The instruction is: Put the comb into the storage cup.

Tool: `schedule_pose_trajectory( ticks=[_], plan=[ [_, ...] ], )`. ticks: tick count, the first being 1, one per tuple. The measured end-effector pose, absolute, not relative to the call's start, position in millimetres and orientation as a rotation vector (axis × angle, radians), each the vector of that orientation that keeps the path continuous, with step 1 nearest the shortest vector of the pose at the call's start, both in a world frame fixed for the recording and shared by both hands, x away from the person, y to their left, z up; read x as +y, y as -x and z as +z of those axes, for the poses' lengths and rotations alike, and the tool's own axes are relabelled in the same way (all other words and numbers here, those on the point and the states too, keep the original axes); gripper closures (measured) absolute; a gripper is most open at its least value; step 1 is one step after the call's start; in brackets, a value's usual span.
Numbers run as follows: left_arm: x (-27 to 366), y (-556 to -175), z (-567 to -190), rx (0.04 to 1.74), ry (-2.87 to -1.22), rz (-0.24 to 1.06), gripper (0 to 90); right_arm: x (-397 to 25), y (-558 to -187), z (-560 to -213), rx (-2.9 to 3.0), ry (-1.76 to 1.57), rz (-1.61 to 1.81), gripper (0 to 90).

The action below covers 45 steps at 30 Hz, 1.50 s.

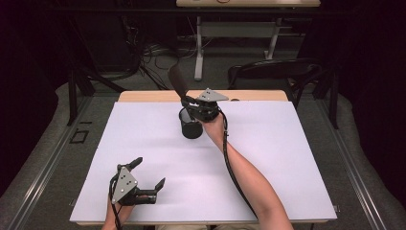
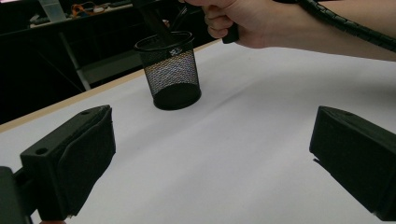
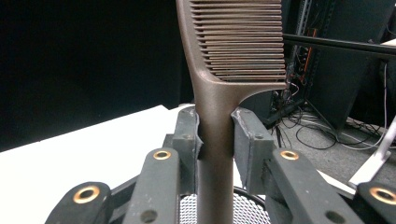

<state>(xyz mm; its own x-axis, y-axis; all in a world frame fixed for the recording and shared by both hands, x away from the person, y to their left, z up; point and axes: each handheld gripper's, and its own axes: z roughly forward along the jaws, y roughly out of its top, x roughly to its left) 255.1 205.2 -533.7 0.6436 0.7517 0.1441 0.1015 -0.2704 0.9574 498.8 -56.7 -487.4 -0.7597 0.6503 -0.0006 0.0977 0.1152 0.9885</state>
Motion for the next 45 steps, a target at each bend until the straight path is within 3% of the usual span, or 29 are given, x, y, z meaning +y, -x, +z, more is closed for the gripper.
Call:
schedule_pose_trajectory(
  ticks=[45],
  plan=[
    [204.4, -255.9, -534.3, 0.693, -1.758, 0.73, 0.3, -56.7, -499.0, -503.3, 2.02, -0.752, 1.638, 72.6]
  ],
)
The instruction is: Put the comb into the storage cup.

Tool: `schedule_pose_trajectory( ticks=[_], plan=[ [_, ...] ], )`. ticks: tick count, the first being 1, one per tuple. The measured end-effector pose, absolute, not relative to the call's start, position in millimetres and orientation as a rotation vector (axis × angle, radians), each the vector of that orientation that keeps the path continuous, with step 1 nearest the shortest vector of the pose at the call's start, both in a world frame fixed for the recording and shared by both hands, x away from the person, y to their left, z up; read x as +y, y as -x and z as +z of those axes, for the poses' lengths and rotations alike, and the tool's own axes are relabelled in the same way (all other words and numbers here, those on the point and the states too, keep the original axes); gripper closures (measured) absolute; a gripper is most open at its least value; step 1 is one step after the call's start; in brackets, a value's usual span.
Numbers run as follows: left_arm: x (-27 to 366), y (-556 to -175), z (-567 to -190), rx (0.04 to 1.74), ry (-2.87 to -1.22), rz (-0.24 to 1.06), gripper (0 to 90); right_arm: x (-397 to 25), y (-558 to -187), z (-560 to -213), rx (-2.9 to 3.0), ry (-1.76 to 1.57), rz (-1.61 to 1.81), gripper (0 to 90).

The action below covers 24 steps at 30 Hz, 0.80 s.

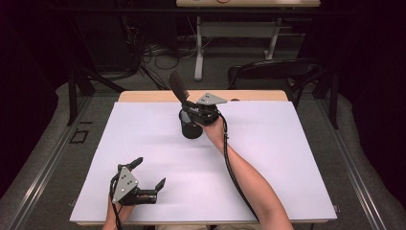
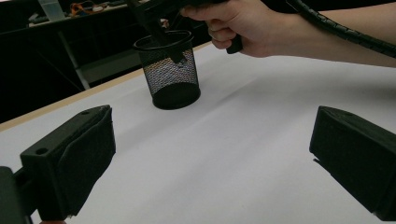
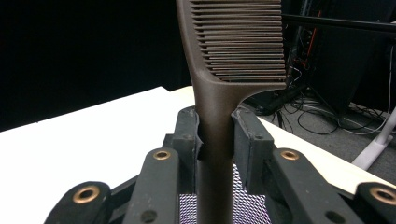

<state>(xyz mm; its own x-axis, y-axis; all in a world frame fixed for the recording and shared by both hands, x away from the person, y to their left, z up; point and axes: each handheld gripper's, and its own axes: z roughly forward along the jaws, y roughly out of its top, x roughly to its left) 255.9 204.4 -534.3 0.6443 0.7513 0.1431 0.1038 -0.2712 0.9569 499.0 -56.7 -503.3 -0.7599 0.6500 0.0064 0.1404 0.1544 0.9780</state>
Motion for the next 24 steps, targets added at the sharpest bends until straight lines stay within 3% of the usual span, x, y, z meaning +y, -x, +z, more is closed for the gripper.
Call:
schedule_pose_trajectory(
  ticks=[24],
  plan=[
    [204.4, -256.0, -534.4, 0.693, -1.762, 0.73, 0.2, -57.7, -496.5, -509.9, 2.047, -0.749, 1.608, 72.4]
  ],
)
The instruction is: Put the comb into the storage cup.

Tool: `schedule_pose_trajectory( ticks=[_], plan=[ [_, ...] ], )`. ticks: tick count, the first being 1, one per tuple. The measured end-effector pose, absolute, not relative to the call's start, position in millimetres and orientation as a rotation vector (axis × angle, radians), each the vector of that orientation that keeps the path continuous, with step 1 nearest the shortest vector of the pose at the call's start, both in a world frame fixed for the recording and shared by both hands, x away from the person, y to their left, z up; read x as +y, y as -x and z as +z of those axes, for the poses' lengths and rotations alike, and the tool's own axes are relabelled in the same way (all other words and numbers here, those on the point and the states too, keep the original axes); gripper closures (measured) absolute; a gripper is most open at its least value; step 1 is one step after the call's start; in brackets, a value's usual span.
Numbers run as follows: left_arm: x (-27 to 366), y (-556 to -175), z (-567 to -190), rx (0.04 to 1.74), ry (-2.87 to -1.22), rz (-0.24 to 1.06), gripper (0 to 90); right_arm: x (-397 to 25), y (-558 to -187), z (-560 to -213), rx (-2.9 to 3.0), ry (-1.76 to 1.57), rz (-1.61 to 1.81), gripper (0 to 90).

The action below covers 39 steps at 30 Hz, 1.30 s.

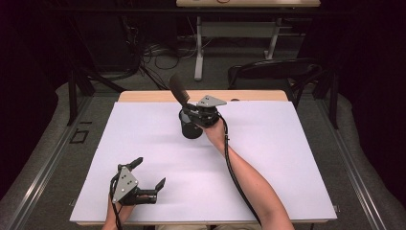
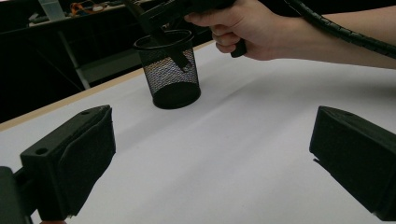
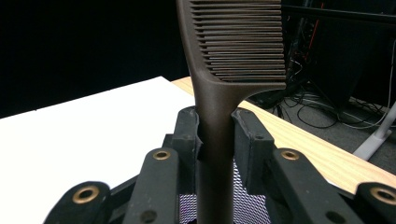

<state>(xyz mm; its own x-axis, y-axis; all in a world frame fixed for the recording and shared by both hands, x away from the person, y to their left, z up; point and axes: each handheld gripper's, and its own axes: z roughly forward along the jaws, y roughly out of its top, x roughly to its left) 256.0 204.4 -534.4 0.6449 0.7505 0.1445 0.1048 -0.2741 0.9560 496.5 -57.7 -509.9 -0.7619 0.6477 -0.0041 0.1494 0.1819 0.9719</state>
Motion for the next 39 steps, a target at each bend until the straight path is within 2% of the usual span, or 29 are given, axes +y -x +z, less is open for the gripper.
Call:
schedule_pose_trajectory(
  ticks=[8, 9, 11, 12, 13, 17, 26, 39],
  plan=[
    [204.6, -255.9, -534.4, 0.692, -1.761, 0.73, 0.3, -57.5, -490.2, -509.8, 2.069, -0.731, 1.571, 71.1],
    [204.7, -255.9, -534.5, 0.692, -1.761, 0.73, 0.2, -58.9, -488.2, -509.3, 2.078, -0.736, 1.555, 65.6],
    [204.8, -255.8, -534.5, 0.692, -1.762, 0.73, 0.2, -59.8, -487.6, -508.9, 2.089, -0.738, 1.549, 64.4],
    [204.5, -255.8, -534.6, 0.693, -1.761, 0.729, 0.3, -62.7, -485.5, -507.6, 2.093, -0.738, 1.538, 57.0],
    [204.3, -255.9, -534.7, 0.693, -1.762, 0.729, 0.3, -62.7, -485.5, -507.6, 2.093, -0.738, 1.538, 57.0],
    [203.2, -256.4, -534.7, 0.69, -1.765, 0.73, 0.2, -68.3, -482.8, -502.8, 2.143, -0.763, 1.507, 43.7],
    [201.7, -258.5, -535.6, 0.689, -1.768, 0.724, 0.2, -87.5, -476.0, -488.9, 2.197, -0.752, 1.516, 27.5],
    [201.2, -256.3, -535.1, 0.689, -1.768, 0.731, 0.3, -108.1, -463.4, -475.1, 2.307, -0.745, 1.49, 13.1]
  ],
)
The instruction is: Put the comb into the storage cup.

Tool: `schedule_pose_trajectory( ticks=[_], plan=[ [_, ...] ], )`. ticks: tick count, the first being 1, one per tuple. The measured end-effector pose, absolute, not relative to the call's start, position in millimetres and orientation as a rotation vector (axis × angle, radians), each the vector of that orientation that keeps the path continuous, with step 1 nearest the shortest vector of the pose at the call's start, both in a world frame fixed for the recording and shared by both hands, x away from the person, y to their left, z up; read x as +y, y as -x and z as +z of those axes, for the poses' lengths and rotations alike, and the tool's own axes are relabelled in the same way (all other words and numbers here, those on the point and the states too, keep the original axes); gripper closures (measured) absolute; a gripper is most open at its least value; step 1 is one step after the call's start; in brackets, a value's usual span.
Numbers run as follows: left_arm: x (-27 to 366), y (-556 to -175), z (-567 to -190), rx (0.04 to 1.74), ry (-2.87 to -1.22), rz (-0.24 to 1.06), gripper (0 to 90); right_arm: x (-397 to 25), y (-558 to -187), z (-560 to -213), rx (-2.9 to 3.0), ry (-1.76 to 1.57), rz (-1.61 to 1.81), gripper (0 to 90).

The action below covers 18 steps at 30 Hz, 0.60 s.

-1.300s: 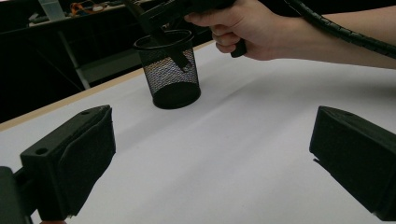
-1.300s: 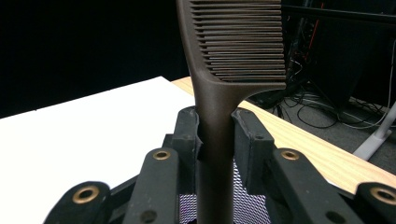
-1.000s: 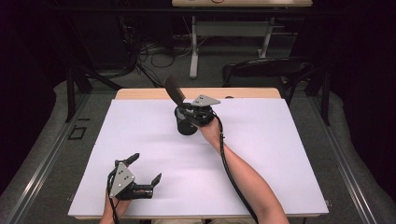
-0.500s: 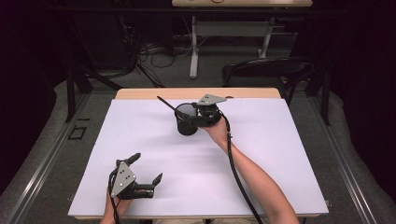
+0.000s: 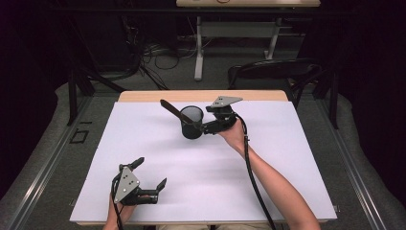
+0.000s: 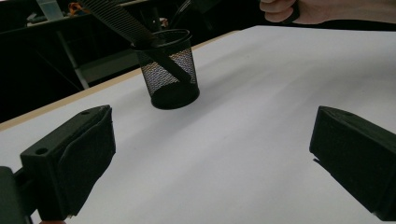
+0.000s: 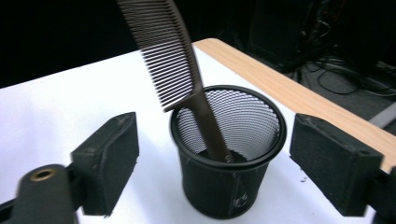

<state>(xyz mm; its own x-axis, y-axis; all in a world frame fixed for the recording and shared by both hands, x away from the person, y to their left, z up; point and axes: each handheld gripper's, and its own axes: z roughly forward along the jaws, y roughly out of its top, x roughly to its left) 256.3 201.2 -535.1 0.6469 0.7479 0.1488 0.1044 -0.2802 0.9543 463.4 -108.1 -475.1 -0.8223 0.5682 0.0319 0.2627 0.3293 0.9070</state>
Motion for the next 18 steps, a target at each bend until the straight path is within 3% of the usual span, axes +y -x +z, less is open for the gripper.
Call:
schedule_pose_trajectory(
  ticks=[18],
  plan=[
    [202.1, -255.0, -534.8, 0.691, -1.769, 0.731, 0.3, -132.8, -438.8, -474.6, 2.432, -0.735, 1.381, 2.7]
  ],
)
